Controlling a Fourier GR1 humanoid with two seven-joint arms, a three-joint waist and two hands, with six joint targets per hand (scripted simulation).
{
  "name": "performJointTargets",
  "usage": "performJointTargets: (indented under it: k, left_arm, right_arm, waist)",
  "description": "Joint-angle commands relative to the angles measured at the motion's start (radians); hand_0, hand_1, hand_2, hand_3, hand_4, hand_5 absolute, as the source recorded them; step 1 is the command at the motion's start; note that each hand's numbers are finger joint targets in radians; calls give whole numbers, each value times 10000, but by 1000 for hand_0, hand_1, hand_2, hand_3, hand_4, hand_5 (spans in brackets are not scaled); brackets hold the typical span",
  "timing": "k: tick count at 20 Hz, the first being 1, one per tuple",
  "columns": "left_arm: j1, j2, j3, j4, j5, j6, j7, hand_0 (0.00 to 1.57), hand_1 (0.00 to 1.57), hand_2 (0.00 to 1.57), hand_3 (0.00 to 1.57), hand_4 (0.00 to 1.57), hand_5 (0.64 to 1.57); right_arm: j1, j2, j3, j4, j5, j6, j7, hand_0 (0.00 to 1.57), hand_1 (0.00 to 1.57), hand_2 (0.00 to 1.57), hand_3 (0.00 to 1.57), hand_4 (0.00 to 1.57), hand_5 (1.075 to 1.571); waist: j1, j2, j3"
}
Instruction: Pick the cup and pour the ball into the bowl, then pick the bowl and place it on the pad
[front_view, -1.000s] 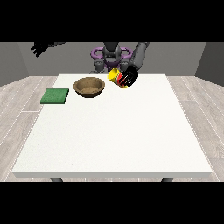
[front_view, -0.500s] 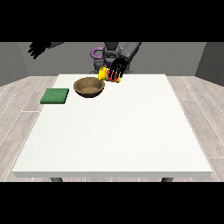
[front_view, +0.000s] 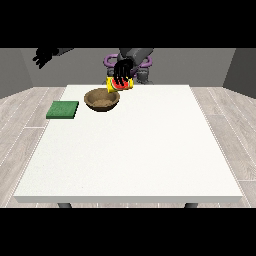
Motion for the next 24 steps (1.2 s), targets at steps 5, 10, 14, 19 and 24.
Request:
performJointTargets:
  k: [5,10,14,19,24]
  left_arm:
    - [-392,-31,-1559,-1252,-686,-3232,870,272,272,1258,1549,1040,1571]
    - [428,-31,-2161,-2775,-651,-4518,1046,0,0,1140,1570,1119,1571]
    - [419,381,-780,-2591,-670,-2792,868,0,0,1154,1494,1042,1567]
    - [1313,1452,1782,-4076,2190,-976,-788,1040,1040,1508,1149,1316,1562]
    - [1565,1524,4705,-5486,5680,-653,-1979,0,0,0,0,1180,1551]
  right_arm:
    - [-782,198,297,530,88,-242,380,0,0,0,327,686,1552]
    - [-506,63,316,684,247,-107,190,0,0,0,165,706,1550]
    - [-172,287,308,201,75,-265,327,0,0,0,143,726,1546]
    - [364,169,-35,280,189,-620,127,0,0,0,178,737,1553]
    - [368,626,171,180,446,-1224,201,0,0,0,0,784,1557]
  waist:
    - [-369,-244,-5]
    - [-216,-655,-8]
    - [28,-517,-18]
    - [842,-773,-60]
    - [1643,-890,-161]
